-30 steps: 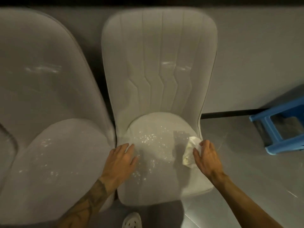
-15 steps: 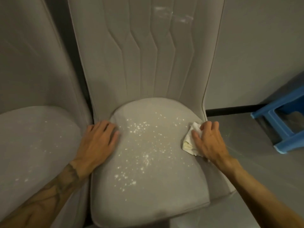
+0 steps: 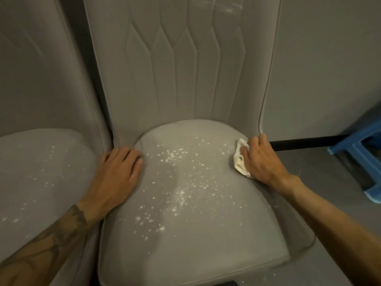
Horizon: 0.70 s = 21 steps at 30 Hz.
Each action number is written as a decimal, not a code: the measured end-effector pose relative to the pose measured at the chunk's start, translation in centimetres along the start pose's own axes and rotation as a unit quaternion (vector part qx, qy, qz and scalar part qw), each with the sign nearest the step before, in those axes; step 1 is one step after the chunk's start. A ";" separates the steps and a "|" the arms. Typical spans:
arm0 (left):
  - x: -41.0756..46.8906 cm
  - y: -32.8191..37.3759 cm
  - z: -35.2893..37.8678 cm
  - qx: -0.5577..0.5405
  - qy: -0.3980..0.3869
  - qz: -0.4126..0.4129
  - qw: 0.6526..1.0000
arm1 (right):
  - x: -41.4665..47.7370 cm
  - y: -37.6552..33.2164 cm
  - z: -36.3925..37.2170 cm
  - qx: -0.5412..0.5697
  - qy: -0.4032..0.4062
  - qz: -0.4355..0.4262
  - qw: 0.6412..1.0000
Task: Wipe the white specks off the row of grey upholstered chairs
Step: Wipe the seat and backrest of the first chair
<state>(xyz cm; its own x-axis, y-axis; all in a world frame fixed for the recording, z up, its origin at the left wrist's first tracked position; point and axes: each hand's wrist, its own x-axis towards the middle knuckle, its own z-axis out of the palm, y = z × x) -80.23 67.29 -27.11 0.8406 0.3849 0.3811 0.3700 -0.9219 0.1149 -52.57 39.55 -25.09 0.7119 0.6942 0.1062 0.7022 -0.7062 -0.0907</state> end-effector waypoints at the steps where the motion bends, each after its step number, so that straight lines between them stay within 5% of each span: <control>1: -0.2 0.0 0.0 -0.001 0.000 -0.003 1.000 | 0.8 -0.5 0.1 -0.008 -0.001 0.041 0.999; 7: -0.5 0.5 0.4 0.001 0.018 -0.010 1.000 | -0.5 -4.0 1.0 0.098 0.041 -0.071 0.992; 12: -0.8 0.8 0.2 0.008 0.021 -0.018 1.000 | 1.8 -2.6 0.9 0.060 0.039 0.032 0.997; 17: -0.8 1.1 0.0 0.024 0.021 -0.014 0.999 | -0.4 -3.2 1.1 0.115 0.028 -0.059 0.991; 19: -0.8 1.0 0.2 0.024 0.023 -0.013 0.999 | -0.4 -1.5 1.0 0.058 0.012 -0.060 0.996; 21: -0.9 1.0 0.3 0.020 0.023 -0.012 0.999 | 0.3 -0.7 0.5 0.056 0.029 0.029 0.998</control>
<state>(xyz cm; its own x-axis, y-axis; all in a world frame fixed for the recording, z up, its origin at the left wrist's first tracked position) -80.50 66.07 -27.57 0.8127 0.4041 0.4198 0.4064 -0.9094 0.0886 -52.84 40.39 -25.51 0.7512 0.6419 0.1537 0.6596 -0.7221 -0.2084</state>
